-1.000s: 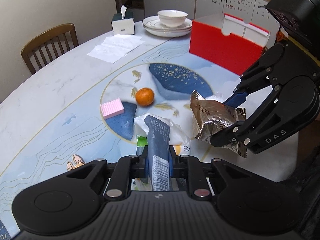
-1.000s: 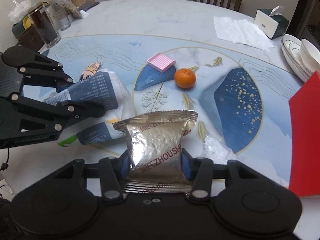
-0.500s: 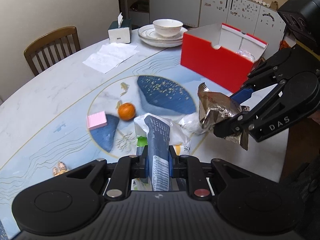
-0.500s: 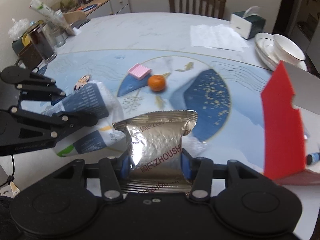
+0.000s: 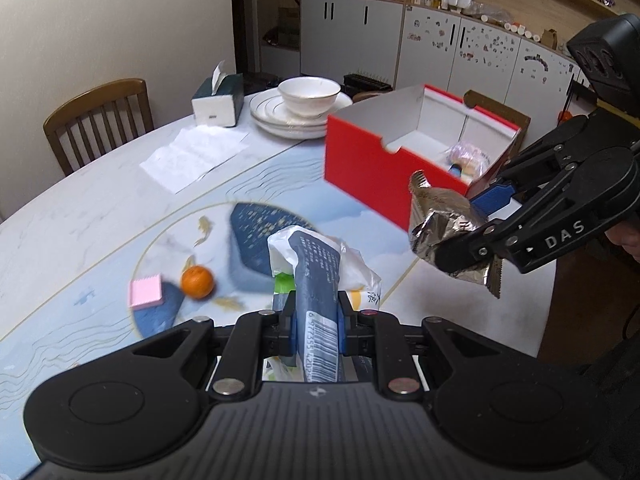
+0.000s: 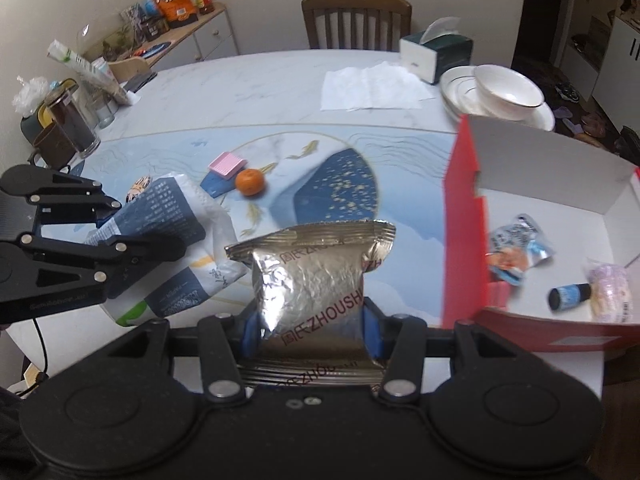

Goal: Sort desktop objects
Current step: 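Carry the bread bag and silver snack bag into the red shoebox with both tools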

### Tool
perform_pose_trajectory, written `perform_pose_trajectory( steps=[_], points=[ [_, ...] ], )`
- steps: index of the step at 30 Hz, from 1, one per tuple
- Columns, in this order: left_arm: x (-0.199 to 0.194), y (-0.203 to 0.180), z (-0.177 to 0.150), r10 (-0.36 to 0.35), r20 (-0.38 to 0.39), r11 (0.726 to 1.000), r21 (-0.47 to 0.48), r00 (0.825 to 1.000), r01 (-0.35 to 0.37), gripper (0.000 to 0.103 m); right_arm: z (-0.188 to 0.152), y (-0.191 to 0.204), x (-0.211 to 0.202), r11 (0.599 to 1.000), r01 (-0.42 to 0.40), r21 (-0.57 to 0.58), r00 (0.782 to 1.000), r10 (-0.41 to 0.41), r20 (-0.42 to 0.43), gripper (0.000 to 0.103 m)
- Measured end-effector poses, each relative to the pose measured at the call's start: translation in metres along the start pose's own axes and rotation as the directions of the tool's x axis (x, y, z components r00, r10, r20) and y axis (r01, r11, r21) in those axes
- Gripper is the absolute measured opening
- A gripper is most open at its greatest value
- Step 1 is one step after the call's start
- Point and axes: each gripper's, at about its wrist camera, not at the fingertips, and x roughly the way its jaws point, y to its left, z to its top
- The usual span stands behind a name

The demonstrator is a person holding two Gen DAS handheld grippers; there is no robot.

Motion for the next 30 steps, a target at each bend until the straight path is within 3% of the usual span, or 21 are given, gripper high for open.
perform_pose_trajectory(
  steps=[30],
  points=[
    [0.065,-0.117,0.106,-0.047,0.069,0.995,0.086,0.997,0.041,0.016,-0.012,-0.162,-0.059,0.990,0.084,0.113,0.991,-0.095,0.098,0.048]
  ],
)
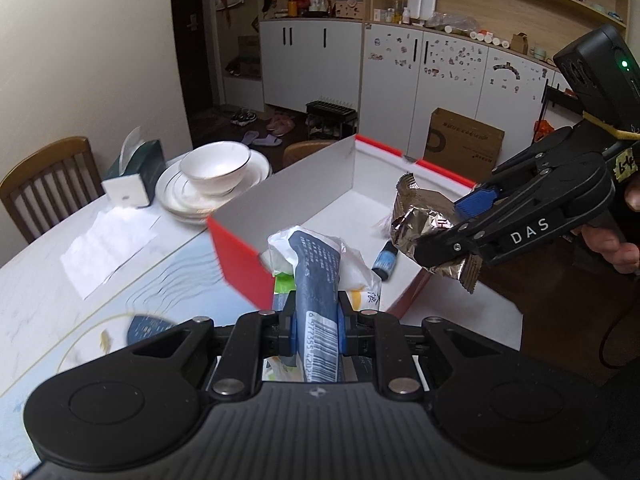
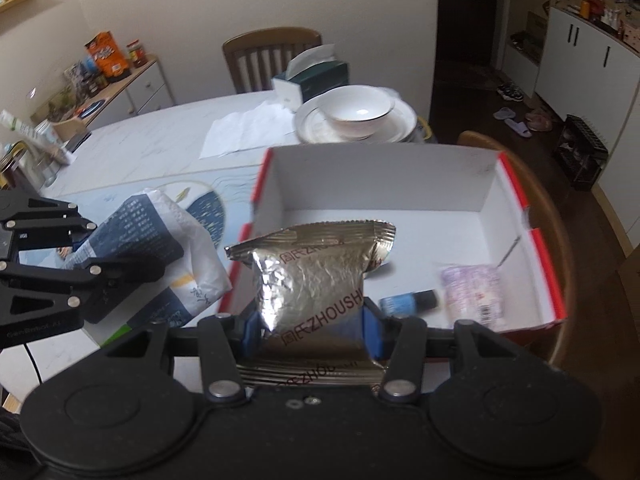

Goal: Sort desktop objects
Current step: 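Carry the bread bag and silver snack bag into the red shoebox with both tools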

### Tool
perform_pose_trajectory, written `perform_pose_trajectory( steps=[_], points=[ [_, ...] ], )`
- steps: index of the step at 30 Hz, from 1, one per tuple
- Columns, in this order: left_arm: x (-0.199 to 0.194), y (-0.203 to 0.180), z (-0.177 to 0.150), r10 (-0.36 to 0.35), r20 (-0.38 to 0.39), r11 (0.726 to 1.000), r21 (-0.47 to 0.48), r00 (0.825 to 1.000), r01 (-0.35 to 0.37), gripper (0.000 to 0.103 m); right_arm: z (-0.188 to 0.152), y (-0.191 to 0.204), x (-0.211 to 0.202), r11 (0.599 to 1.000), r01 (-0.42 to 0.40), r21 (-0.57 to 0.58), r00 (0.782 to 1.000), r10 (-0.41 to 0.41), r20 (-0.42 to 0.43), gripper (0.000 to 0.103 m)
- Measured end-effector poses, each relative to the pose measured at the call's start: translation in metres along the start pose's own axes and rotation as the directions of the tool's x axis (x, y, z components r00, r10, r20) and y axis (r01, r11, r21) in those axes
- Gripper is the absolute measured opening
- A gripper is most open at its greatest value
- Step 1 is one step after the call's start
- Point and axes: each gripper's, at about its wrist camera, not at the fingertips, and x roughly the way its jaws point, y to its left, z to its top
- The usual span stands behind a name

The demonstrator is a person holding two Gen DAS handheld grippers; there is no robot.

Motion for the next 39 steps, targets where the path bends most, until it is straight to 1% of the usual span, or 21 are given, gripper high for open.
perform_pose_trajectory(
  steps=[5,13,18,23,26,31,33,39],
  points=[
    [0.018,-0.012,0.023,0.008,0.023,1.000,0.022,1.000,-0.008,0.016,0.006,-0.025,-0.001,0.999,0.038,0.008,0.999,-0.038,0.019,0.048],
    [0.051,-0.024,0.051,0.013,0.019,0.999,0.037,1.000,-0.014,0.016,0.017,-0.057,0.005,0.996,0.090,0.010,0.996,-0.090,0.023,0.048],
    [0.078,-0.026,0.064,0.020,-0.015,0.999,0.049,1.000,-0.019,0.016,0.025,-0.074,0.017,0.995,0.092,0.028,0.996,-0.092,-0.001,0.048],
    [0.101,-0.025,0.075,0.029,-0.042,0.996,0.081,0.999,-0.025,0.016,0.038,-0.085,0.034,0.994,0.112,0.004,0.994,-0.112,-0.015,0.048],
    [0.115,-0.024,0.081,0.041,-0.048,0.995,0.098,0.998,-0.036,0.016,0.044,-0.092,0.048,0.992,0.124,-0.003,0.991,-0.124,-0.039,0.048],
    [0.139,-0.017,0.087,0.056,-0.087,0.995,0.091,0.995,-0.048,0.016,0.054,-0.096,0.074,0.987,0.155,-0.040,0.985,-0.157,-0.070,0.048],
    [0.148,-0.013,0.088,0.069,-0.102,0.994,0.095,0.992,-0.059,0.016,0.056,-0.097,0.084,0.986,0.161,-0.050,0.983,-0.164,-0.078,0.048],
    [0.173,-0.001,0.085,0.074,-0.159,0.994,0.094,0.984,-0.059,0.016,0.064,-0.099,0.110,0.982,0.168,-0.082,0.979,-0.176,-0.101,0.048]
  ],
)
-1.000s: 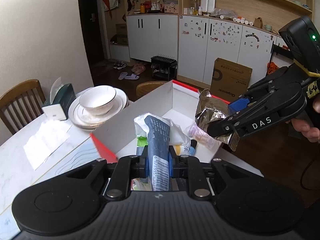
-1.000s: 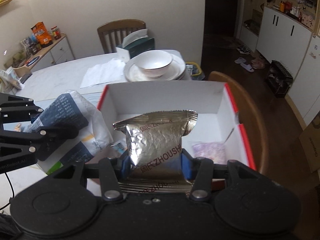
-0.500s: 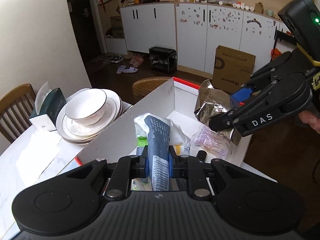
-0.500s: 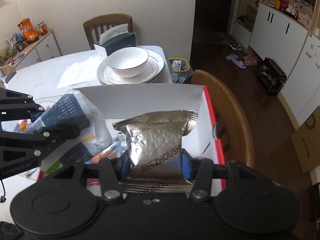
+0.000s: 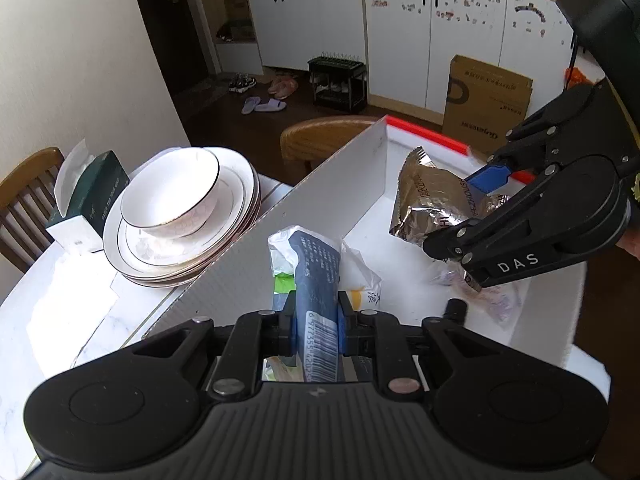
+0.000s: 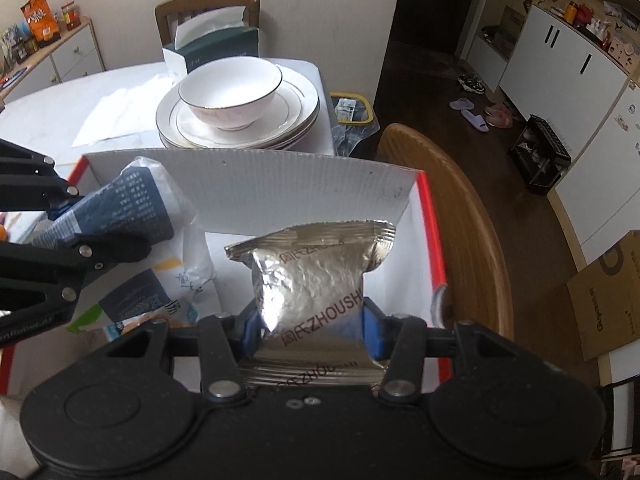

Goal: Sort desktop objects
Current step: 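Carry the bread bag and silver snack bag into the red shoebox with both tools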

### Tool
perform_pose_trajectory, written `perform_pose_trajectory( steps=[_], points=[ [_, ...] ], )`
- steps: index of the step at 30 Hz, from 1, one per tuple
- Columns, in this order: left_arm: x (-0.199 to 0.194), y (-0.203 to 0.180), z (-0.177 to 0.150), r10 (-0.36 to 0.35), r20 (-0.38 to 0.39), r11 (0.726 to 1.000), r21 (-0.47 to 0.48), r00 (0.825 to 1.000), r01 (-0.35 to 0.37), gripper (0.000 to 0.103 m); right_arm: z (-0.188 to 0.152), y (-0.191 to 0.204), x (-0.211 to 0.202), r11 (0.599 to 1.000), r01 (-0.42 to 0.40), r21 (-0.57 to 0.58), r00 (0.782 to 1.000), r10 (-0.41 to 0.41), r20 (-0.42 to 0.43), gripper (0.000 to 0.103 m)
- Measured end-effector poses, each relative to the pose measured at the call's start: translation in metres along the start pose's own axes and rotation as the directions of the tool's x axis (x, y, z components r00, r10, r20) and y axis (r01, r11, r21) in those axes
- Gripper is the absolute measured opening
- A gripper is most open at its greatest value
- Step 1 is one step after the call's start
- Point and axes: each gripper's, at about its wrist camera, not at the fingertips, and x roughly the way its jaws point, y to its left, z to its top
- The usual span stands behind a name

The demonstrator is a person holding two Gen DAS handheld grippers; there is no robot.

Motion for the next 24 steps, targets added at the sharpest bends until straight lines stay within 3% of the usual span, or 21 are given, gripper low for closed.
perform_pose_trajectory(
  steps=[15,24],
  points=[
    [0.038,0.004,-0.008,0.000,-0.110,1.000,0.009,0.994,0.001,0.016,0.004,0.019,0.049,0.998,-0.011,-0.057,0.993,0.004,-0.120,0.048],
    [0.046,0.004,-0.009,-0.027,-0.150,0.999,-0.021,0.988,0.024,0.016,0.000,0.034,0.059,0.994,-0.013,-0.113,0.991,-0.002,-0.133,0.048]
  ],
)
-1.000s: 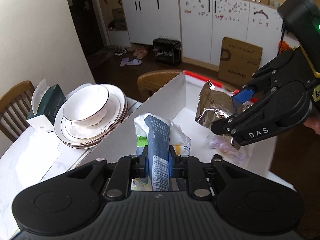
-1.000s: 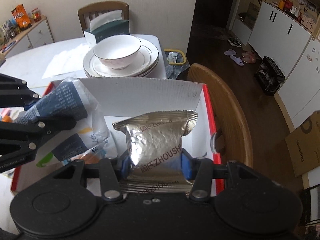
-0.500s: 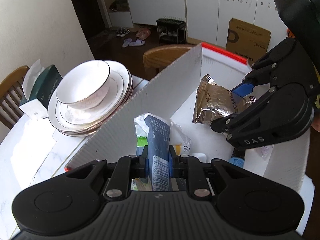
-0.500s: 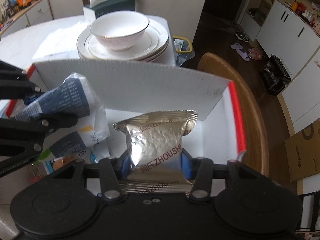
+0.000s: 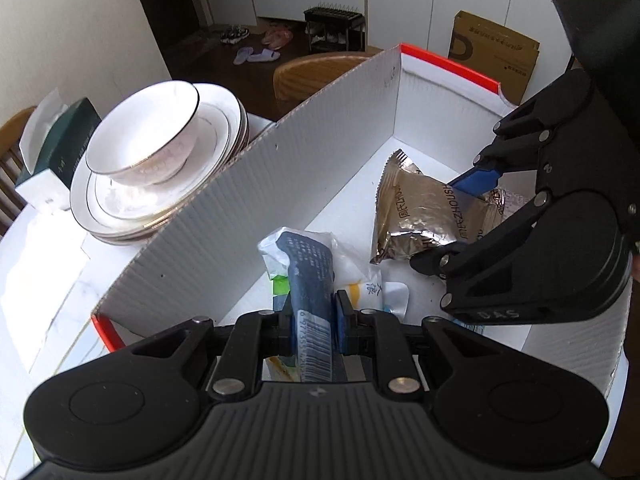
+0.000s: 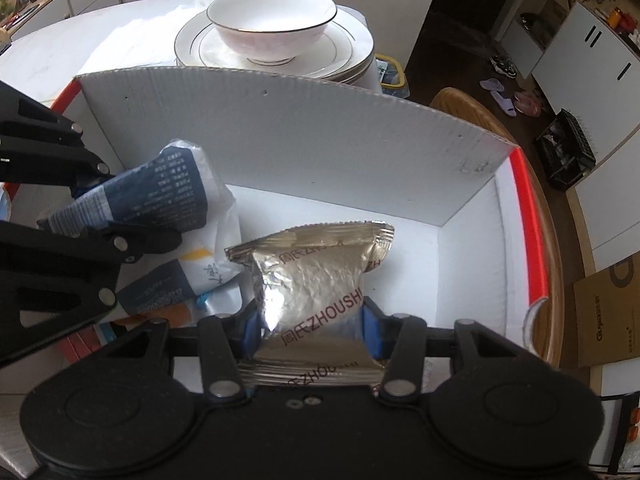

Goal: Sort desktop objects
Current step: 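Carry the bread bag and silver snack bag into the red shoebox with both tools, then release the bread bag with the left tool while the right tool drops the snack bag, then move both tools back over the table toward the plush bunny and clear bag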

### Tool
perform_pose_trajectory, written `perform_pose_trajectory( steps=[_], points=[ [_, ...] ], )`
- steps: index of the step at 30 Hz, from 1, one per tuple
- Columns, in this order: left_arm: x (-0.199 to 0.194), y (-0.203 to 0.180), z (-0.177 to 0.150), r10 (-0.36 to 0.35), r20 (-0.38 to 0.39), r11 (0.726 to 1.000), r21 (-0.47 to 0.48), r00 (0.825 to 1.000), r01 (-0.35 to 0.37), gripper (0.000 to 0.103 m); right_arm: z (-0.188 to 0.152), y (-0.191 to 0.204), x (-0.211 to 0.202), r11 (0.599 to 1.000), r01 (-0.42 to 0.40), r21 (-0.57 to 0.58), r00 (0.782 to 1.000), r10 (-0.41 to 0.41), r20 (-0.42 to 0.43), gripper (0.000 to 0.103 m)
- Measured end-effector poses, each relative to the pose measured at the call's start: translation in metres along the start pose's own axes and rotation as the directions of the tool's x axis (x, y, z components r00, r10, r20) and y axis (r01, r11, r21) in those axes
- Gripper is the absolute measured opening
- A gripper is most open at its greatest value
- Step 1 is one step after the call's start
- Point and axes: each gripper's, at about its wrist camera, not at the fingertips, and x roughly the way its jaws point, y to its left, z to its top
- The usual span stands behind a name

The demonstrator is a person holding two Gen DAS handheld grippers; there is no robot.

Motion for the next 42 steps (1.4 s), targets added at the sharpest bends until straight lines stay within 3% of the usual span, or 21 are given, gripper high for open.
perform_pose_trajectory(
  steps=[8,11,12,13,16,23,28,42],
  points=[
    [0.000,0.004,-0.001,-0.012,0.001,1.000,-0.027,1.000,0.012,0.019,0.001,-0.005,-0.001,1.000,-0.006,0.018,1.000,0.006,0.018,0.049],
    [-0.002,0.005,-0.004,-0.019,0.007,0.999,-0.034,1.000,0.019,0.028,0.000,-0.009,-0.004,1.000,-0.009,0.022,1.000,0.008,0.024,0.056],
    [-0.004,0.006,-0.005,-0.018,0.013,0.999,-0.035,1.000,0.018,0.035,0.000,-0.010,-0.005,1.000,-0.010,0.027,0.999,0.009,0.031,0.057],
    [-0.005,0.007,-0.006,-0.017,0.017,0.999,-0.038,1.000,0.018,0.050,-0.002,-0.011,-0.008,0.999,-0.014,0.031,0.999,0.013,0.038,0.059],
    [-0.014,0.006,-0.008,-0.024,0.054,0.999,-0.031,0.998,0.026,0.061,-0.004,-0.013,-0.017,0.999,-0.030,0.032,0.998,0.028,0.058,0.064],
    [-0.036,0.009,-0.014,-0.051,0.120,0.996,-0.062,0.991,0.058,0.061,-0.015,-0.016,-0.047,0.999,-0.047,0.020,0.993,0.045,0.112,0.072],
    [-0.057,0.008,-0.023,-0.030,0.167,0.995,-0.087,0.985,0.045,0.061,-0.022,-0.019,-0.069,0.996,-0.078,0.034,0.985,0.072,0.157,0.073],
    [-0.130,0.003,-0.066,0.019,0.316,0.985,-0.168,0.949,0.037,0.061,-0.047,0.003,-0.132,0.988,-0.149,0.030,0.947,0.134,0.292,0.082]
  ],
)
